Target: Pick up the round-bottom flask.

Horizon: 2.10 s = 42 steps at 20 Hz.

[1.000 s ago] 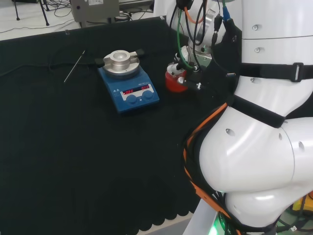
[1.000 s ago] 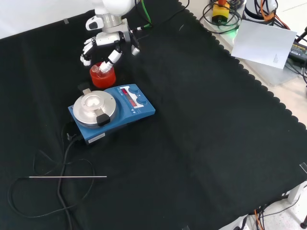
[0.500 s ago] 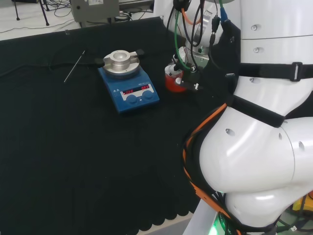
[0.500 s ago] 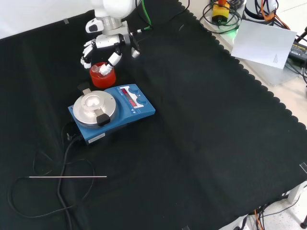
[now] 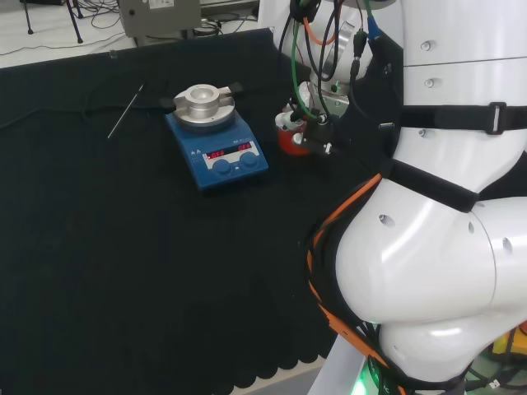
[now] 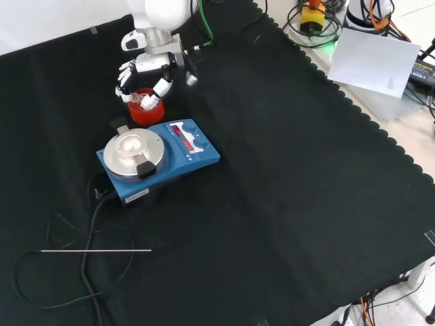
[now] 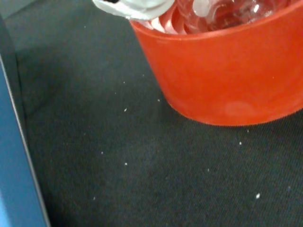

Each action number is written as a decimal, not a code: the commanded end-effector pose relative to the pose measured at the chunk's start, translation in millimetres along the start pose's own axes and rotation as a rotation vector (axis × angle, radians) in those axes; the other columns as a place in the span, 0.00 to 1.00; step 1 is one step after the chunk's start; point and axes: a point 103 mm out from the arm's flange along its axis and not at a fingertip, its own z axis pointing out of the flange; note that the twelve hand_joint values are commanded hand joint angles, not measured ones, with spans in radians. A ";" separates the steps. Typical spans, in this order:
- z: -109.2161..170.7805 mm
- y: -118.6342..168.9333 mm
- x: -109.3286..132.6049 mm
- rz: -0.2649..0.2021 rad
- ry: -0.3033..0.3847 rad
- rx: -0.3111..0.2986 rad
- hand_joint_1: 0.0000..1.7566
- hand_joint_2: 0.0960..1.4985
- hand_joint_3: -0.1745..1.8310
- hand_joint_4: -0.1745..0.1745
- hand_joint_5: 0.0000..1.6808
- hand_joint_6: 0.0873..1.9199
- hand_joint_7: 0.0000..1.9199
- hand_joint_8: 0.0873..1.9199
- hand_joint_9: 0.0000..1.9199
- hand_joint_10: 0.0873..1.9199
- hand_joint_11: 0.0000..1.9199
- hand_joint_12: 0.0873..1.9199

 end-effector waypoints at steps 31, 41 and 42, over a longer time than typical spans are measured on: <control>-56.7 -17.6 17.0 0.063 0.128 -0.027 0.63 0.70 0.00 1.00 0.74 0.28 0.39 0.26 0.46 0.21 0.26 0.62; -94.5 -33.4 33.3 0.045 0.254 0.034 0.63 0.70 0.00 1.00 0.74 0.28 0.40 0.26 0.47 0.21 0.27 0.62; -97.0 -35.4 36.4 0.044 0.255 0.028 0.63 0.70 0.00 1.00 0.74 0.28 0.40 0.26 0.47 0.21 0.27 0.62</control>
